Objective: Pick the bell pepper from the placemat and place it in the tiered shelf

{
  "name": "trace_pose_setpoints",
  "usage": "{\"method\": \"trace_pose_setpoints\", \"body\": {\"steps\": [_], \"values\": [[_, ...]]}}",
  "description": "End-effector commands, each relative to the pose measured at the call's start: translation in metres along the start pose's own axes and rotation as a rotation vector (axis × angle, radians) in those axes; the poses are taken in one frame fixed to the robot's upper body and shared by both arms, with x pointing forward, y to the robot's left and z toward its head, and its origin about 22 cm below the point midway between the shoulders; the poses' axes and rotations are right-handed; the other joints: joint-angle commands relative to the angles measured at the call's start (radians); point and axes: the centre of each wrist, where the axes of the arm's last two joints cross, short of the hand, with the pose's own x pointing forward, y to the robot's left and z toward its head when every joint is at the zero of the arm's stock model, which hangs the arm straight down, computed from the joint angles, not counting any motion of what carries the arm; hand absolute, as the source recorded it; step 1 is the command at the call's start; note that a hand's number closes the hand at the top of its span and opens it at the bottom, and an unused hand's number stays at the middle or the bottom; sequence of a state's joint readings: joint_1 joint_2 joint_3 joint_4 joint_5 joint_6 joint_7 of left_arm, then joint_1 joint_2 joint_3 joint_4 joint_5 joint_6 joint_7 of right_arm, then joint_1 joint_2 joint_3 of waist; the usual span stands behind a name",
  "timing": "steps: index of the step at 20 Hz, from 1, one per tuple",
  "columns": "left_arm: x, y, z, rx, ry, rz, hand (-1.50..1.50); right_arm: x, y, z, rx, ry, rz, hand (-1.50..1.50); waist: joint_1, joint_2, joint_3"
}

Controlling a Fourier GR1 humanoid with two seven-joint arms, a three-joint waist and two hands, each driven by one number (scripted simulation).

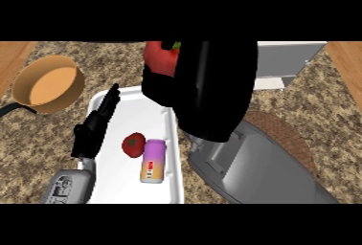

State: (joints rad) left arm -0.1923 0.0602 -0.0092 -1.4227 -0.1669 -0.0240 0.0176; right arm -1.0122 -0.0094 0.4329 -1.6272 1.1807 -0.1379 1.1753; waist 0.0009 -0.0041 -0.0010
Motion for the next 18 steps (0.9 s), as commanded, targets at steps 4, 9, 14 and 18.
{"method": "trace_pose_setpoints", "body": {"steps": [4, 9, 14, 18], "values": [[0.007, -0.014, -0.006, -0.001, -0.007, -0.006, 0.0, 0.01, -0.01, -0.034, -0.084, 0.167, 0.065, 1.5, 0.0, 0.002, 0.0], [0.012, -0.013, 0.011, -0.006, 0.002, -0.002, 0.0, 0.0, -0.021, -0.078, -0.097, 0.151, 0.115, 1.5, 0.009, 0.002, 0.001], [-0.006, 0.009, 0.008, 0.033, -0.002, -0.016, 0.0, -0.031, -0.006, -0.087, -0.132, 0.092, 0.206, 1.5, 0.003, 0.005, 0.001], [0.01, -0.004, -0.004, 0.002, -0.006, -0.008, 0.0, -0.022, -0.01, -0.11, -0.138, 0.083, 0.196, 1.5, 0.006, 0.005, 0.001]]}}
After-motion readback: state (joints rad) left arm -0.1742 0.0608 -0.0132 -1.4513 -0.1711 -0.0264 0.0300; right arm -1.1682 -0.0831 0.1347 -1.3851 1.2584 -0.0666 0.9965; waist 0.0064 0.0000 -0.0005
